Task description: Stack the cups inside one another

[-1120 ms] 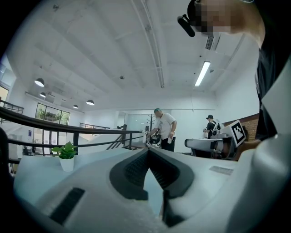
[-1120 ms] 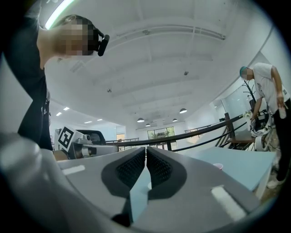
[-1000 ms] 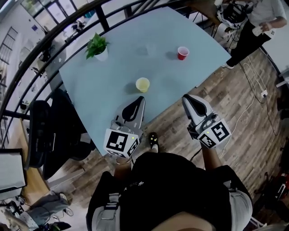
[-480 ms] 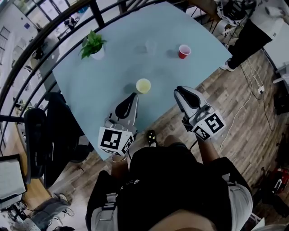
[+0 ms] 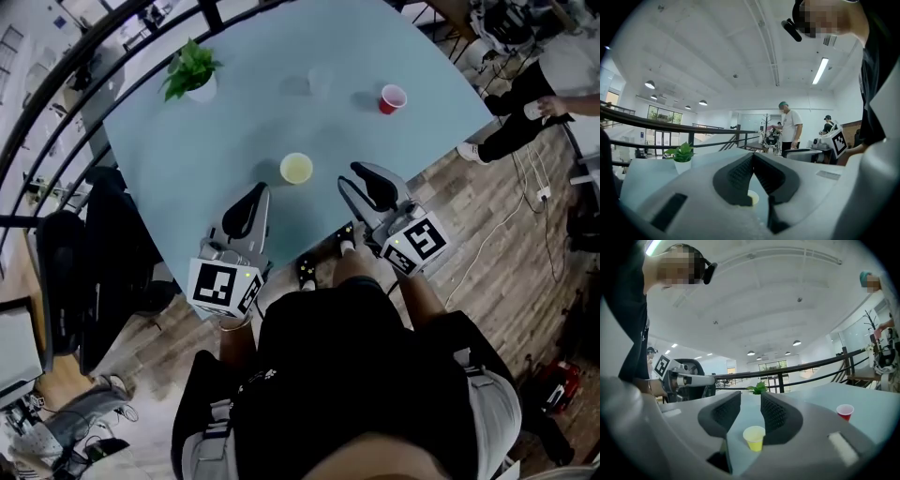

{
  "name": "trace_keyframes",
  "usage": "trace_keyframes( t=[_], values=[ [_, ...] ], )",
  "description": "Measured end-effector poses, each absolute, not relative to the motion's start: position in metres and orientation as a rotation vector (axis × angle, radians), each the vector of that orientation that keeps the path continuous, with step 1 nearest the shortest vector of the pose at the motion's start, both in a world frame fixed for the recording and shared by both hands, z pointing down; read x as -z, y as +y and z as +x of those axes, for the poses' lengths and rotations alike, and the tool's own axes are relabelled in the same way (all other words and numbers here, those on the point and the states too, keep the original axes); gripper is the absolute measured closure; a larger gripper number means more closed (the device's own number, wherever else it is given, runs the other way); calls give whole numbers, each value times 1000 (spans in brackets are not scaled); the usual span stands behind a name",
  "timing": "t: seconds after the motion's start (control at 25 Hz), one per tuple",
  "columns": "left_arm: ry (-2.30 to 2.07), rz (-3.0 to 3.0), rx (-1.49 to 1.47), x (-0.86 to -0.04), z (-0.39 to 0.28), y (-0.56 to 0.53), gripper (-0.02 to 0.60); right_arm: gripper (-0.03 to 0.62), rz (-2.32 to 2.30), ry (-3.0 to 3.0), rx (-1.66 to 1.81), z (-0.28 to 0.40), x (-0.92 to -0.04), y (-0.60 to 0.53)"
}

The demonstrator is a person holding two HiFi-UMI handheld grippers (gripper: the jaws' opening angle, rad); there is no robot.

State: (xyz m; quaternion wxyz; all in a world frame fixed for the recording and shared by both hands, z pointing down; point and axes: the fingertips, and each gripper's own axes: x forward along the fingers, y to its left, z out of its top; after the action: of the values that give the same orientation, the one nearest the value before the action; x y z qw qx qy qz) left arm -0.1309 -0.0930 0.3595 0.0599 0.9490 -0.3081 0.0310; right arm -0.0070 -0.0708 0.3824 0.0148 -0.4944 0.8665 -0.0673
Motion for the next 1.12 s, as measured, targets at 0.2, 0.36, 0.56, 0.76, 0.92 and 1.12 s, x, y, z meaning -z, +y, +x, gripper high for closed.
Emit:
trace_keyframes(
  t=[0.2, 0.36, 0.56, 0.76, 0.92, 1.12],
  values=[
    [-1042, 2825, -114, -364, -139, -103, 581, 397, -1485, 2839, 237, -17, -415, -93],
    [-1116, 2782, -125, -368, -146, -110, 583, 337, -1436, 2953, 275, -28, -446, -112],
    [-1212, 2744, -182, -370, -158, -107, 578, 278, -1354, 3075, 317, -44, -480, -130],
    [-1315, 2691, -213, -371, -176, -104, 578, 226, -1297, 3194, 309, -58, -506, -143],
    [-1384, 2653, -220, -370, -187, -100, 577, 212, -1267, 3269, 290, -67, -525, -152],
    [-1446, 2602, -239, -372, -197, -94, 572, 204, -1239, 3369, 259, -75, -549, -157]
  ],
)
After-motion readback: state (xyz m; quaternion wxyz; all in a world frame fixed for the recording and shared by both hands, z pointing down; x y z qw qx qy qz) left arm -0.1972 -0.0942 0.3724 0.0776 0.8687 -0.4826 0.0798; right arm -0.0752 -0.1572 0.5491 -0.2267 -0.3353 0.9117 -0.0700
